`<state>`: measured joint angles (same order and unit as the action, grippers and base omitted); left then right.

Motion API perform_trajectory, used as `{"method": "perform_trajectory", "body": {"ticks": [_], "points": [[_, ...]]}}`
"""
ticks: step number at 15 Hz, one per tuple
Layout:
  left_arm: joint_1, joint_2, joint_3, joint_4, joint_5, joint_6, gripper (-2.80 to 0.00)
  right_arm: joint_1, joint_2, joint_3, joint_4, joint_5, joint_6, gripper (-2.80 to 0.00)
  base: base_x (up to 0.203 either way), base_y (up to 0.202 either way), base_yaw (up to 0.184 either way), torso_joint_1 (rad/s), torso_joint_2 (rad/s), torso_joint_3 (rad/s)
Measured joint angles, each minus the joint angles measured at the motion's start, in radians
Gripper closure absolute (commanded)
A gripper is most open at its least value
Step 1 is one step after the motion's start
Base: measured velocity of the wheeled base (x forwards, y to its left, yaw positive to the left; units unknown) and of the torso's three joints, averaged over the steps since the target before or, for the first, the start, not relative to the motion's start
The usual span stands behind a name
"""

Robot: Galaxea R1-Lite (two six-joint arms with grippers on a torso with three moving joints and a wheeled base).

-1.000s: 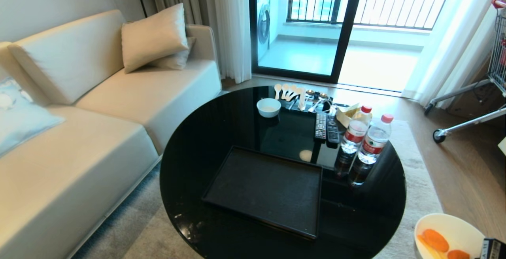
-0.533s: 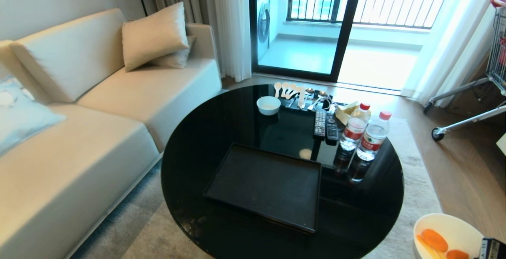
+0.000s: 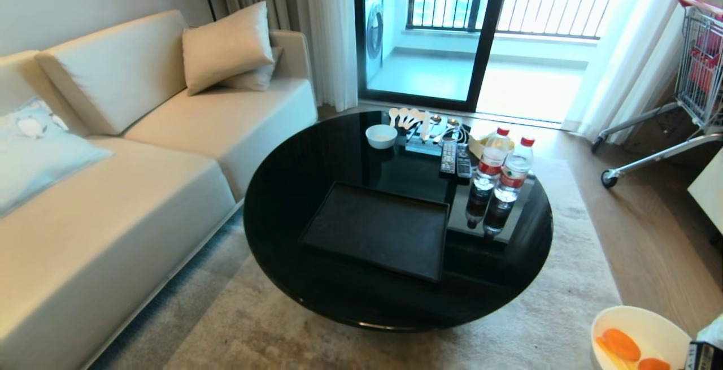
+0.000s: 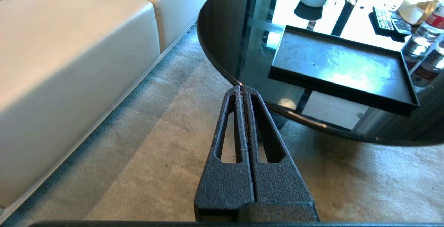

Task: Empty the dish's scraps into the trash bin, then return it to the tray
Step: Move the bowl over the trash can

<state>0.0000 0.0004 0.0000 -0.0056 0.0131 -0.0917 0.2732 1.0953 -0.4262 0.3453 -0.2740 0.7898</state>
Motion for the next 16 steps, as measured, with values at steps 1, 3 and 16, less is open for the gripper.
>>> {"method": "perform_trajectory", "body": {"ticks": [1,3,16], "points": [[0.0,0.0,0.0,0.0,0.0,0.0,0.0,0.0,0.0,0.0,0.0,0.0,0.0,0.0,-0.184,0.0,-0.002,0.0,0.01,0.007],[0.0,0.0,0.0,0.0,0.0,0.0,0.0,0.001,-0.002,0.0,0.0,0.001,0.002,0.0,-0.062,0.0,-0.001,-0.005,0.0,0.001],[0.0,0.0,0.0,0.0,0.0,0.0,0.0,0.001,-0.036,-0.007,0.002,0.018,0.001,0.0,0.0,0.0,0.0,0.0,0.0,0.0]]}}
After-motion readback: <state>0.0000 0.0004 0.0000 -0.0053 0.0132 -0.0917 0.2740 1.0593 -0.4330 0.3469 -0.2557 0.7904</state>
